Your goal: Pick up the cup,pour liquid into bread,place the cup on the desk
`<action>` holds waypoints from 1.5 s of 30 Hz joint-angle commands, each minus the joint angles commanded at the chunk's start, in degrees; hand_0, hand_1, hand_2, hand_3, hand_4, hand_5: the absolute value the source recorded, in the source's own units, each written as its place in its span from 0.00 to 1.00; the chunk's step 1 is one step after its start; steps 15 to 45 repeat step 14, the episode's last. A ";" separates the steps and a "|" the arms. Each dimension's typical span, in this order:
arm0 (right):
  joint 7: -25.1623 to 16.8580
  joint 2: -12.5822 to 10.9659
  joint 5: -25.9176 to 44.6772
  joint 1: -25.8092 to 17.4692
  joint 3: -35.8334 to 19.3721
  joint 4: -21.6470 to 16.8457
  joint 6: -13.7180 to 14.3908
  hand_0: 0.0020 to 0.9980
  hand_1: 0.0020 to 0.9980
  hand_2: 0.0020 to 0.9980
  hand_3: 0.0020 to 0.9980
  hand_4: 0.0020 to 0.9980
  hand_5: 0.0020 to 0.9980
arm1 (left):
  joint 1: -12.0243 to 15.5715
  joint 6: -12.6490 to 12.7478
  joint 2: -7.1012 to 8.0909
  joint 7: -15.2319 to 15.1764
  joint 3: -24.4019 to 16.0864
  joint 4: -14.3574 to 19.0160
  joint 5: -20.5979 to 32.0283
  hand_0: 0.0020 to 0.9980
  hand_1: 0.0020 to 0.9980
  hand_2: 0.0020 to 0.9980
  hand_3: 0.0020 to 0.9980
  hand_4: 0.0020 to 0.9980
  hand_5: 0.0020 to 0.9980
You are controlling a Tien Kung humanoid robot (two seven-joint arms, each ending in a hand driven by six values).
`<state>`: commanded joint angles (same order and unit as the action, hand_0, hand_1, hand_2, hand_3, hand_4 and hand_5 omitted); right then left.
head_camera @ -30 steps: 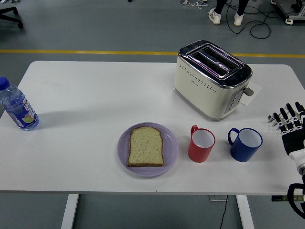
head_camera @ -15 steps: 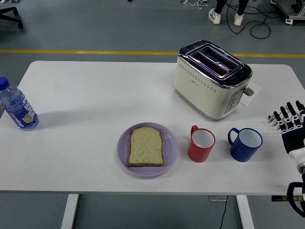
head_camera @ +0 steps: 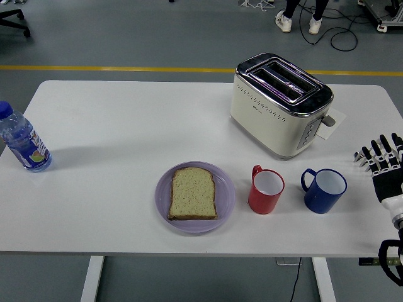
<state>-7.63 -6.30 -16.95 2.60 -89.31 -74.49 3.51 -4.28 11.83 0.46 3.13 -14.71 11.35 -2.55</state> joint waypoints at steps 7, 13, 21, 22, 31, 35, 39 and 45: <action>-0.26 0.07 0.60 0.06 -0.12 0.10 0.33 0.68 0.59 0.65 0.61 0.64 0.27 | -0.02 0.00 0.02 -0.01 -0.05 0.00 0.01 0.63 0.64 0.65 0.51 0.24 0.86; -0.30 0.11 0.76 0.07 -0.03 0.15 0.51 0.68 0.59 0.65 0.61 0.64 0.27 | -0.03 -0.02 0.03 0.00 -0.03 0.00 -0.03 0.63 0.64 0.65 0.51 0.24 0.86; -0.32 0.12 0.78 0.06 -0.04 0.15 0.55 0.68 0.59 0.65 0.61 0.64 0.27 | -0.02 -0.01 0.03 0.00 0.00 0.00 -0.05 0.63 0.64 0.65 0.51 0.24 0.86; -0.32 0.12 0.78 0.06 -0.04 0.15 0.55 0.68 0.59 0.65 0.61 0.64 0.27 | -0.02 -0.01 0.03 0.00 0.00 0.00 -0.05 0.63 0.64 0.65 0.51 0.24 0.86; -0.32 0.12 0.78 0.06 -0.04 0.15 0.55 0.68 0.59 0.65 0.61 0.64 0.27 | -0.02 -0.01 0.03 0.00 0.00 0.00 -0.05 0.63 0.64 0.65 0.51 0.24 0.86; -0.32 0.12 0.78 0.06 -0.04 0.15 0.55 0.68 0.59 0.65 0.61 0.64 0.27 | -0.02 -0.01 0.03 0.00 0.00 0.00 -0.05 0.63 0.64 0.65 0.51 0.24 0.86; -0.32 0.12 0.78 0.06 -0.04 0.15 0.55 0.68 0.59 0.65 0.61 0.64 0.27 | -0.02 -0.01 0.03 0.00 0.00 0.00 -0.05 0.63 0.64 0.65 0.51 0.24 0.86; -0.32 0.12 0.78 0.06 -0.04 0.15 0.55 0.68 0.59 0.65 0.61 0.64 0.27 | -0.02 -0.01 0.03 0.00 0.00 0.00 -0.05 0.63 0.64 0.65 0.51 0.24 0.86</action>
